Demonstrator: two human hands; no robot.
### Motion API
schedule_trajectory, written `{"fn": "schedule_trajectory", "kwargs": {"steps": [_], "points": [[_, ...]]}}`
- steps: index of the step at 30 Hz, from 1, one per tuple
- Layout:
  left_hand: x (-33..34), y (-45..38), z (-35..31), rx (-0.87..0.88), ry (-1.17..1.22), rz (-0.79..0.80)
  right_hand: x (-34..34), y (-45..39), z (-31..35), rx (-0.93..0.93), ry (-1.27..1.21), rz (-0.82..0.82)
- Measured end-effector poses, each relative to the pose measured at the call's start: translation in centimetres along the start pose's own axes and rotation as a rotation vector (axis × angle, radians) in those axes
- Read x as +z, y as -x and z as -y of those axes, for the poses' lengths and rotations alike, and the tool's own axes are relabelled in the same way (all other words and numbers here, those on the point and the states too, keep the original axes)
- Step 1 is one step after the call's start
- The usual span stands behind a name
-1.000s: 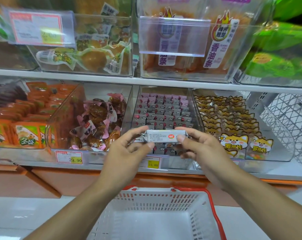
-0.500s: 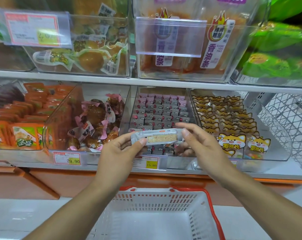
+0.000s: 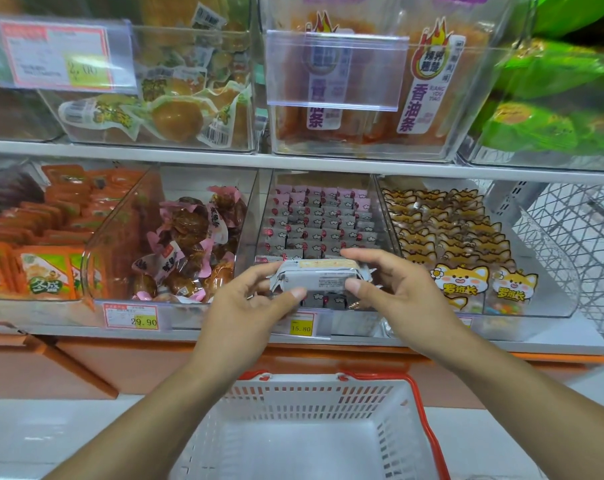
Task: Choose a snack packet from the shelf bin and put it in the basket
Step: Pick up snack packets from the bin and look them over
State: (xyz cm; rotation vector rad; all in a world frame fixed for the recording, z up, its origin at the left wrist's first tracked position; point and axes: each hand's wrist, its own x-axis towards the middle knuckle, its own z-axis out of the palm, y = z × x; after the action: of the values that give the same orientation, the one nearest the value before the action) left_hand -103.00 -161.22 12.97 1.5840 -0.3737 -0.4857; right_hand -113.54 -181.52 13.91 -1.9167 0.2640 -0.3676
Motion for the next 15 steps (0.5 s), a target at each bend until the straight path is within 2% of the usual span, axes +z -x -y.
{"fn": "schedule_trajectory", "kwargs": {"steps": [5, 8, 11, 15], "points": [[0.18, -0.02, 0.22, 0.006, -0.091, 0.001, 0.11, -0.27, 0.23, 0.102, -0.211, -0.023], [0.47, 0.19, 0.35, 0.006, -0.132, -0.012, -0.09, -0.29, 0.27, 0.138, -0.286, 0.018], [0.40, 0.19, 0.44, 0.006, -0.223, -0.030, -0.37, -0.23, 0.30, 0.137, -0.285, 0.088], [0.54, 0.28, 0.28, 0.011, -0.232, -0.003, -0.40, -0.35, -0.07, 0.143, -0.246, 0.046]]}}
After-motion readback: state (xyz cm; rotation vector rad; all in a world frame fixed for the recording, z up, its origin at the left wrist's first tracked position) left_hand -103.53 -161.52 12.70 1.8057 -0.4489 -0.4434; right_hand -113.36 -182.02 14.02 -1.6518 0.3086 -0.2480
